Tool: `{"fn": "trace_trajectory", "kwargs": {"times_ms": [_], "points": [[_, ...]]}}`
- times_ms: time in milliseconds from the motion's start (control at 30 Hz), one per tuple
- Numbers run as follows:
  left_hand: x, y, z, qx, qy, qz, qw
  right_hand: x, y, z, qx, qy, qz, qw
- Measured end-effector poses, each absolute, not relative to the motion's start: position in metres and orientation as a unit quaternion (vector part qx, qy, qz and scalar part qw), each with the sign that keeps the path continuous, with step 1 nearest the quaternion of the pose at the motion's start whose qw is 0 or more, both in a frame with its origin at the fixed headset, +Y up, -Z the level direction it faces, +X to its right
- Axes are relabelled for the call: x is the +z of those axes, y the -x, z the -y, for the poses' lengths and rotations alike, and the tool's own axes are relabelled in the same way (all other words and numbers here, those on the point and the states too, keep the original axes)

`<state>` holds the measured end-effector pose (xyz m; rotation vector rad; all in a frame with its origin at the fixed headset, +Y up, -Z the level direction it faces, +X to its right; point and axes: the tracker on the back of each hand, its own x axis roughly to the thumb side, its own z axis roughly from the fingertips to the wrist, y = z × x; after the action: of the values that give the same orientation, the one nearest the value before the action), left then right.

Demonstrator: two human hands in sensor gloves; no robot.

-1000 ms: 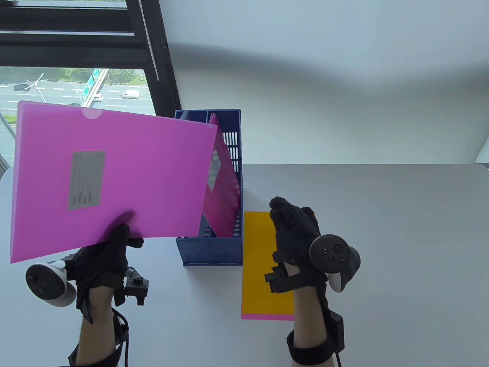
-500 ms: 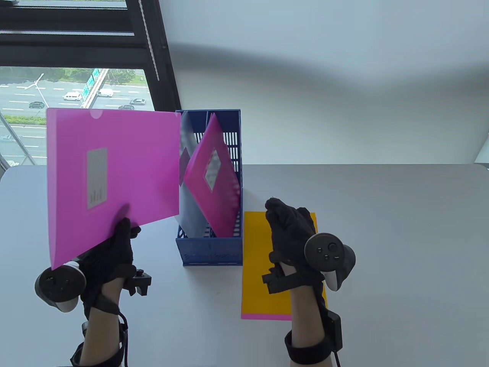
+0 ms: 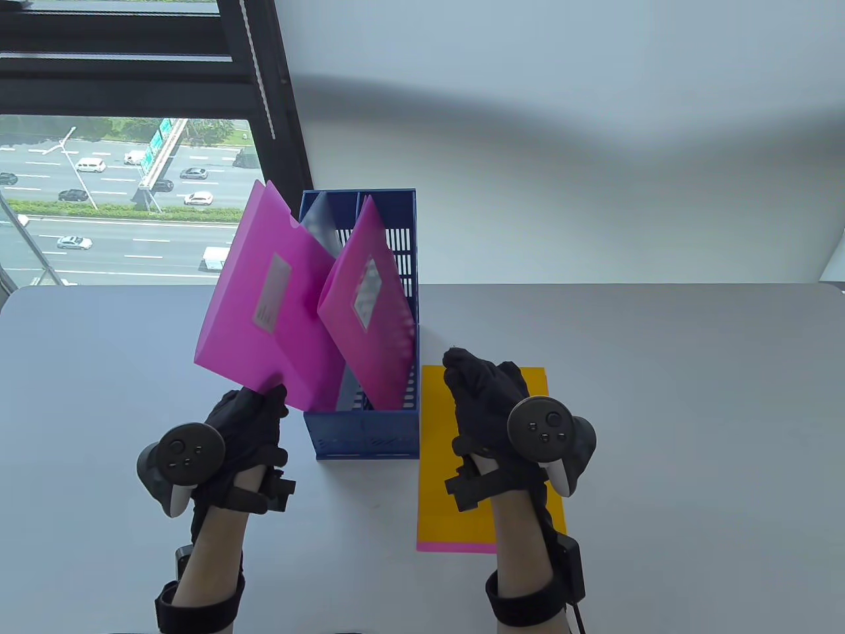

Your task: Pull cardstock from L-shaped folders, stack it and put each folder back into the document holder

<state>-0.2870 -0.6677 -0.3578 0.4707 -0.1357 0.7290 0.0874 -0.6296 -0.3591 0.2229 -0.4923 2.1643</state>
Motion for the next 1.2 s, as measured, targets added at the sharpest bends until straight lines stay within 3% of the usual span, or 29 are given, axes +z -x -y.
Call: {"fn": "trace_trajectory", "kwargs": {"times_ms": [567,1000,1200], "points": [[-0.364,0.293,0.679,0.364,-0.209,0.060,0.906,-0.363,-0.071,0.636,0.889,-0.093,0.173,0.412],[-0.364,0.292,0.679,0.357,-0.201,0.069,0.910,-0.365,0.008,0.649,0.944,-0.063,0.184,0.267],[-0.365,0.292,0.681,0.359,-0.195,0.070,0.910,-0.379,0.031,0.661,0.965,-0.034,0.151,0.210]]}}
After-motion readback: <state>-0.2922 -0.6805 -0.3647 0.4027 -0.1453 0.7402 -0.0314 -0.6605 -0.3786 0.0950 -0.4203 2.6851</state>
